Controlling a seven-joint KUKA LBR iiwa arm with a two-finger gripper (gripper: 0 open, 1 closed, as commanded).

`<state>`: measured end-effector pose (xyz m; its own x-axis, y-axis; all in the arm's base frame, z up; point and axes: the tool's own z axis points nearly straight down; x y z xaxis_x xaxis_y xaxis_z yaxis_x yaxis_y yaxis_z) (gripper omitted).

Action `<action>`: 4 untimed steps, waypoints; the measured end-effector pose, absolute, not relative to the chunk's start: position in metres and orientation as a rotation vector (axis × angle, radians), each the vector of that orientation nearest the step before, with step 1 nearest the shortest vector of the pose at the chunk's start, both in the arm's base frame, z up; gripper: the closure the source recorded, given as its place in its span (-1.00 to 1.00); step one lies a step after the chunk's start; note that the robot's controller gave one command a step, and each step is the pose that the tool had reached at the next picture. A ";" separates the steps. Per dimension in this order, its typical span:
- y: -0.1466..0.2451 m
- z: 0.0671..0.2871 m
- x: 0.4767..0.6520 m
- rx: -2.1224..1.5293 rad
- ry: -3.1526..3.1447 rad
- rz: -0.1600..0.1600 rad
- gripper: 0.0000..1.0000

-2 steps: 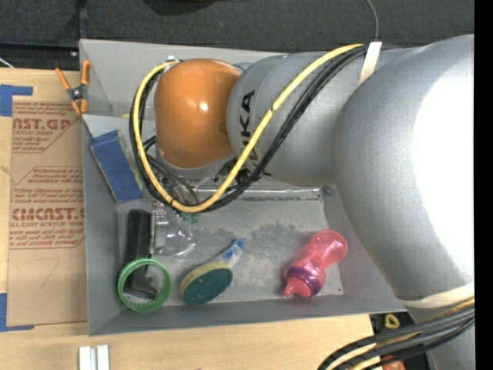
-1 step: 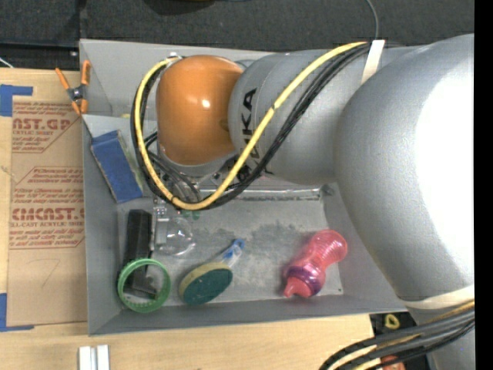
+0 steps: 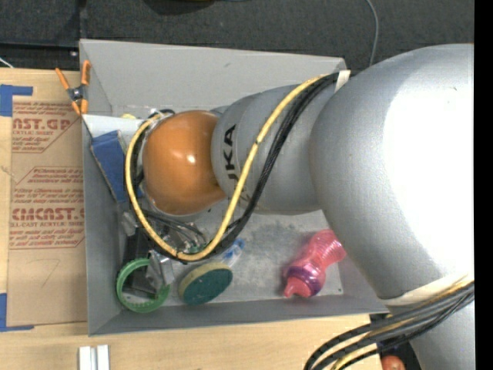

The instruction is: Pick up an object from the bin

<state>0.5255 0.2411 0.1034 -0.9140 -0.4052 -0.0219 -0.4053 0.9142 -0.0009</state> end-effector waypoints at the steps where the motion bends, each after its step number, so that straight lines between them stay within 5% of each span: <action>1: 0.242 0.134 0.502 -0.766 3.041 0.007 -1.00; 3: 0.231 0.076 0.495 -1.285 2.832 0.018 -1.00; 4: 0.240 0.077 0.490 -1.090 2.892 0.019 1.00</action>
Offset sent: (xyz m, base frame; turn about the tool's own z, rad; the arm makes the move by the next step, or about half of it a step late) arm -0.0256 -0.0030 -0.0002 -0.3190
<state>0.4903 0.2403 0.0771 -0.7502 -0.6592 -0.0517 -0.6598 0.7514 -0.0063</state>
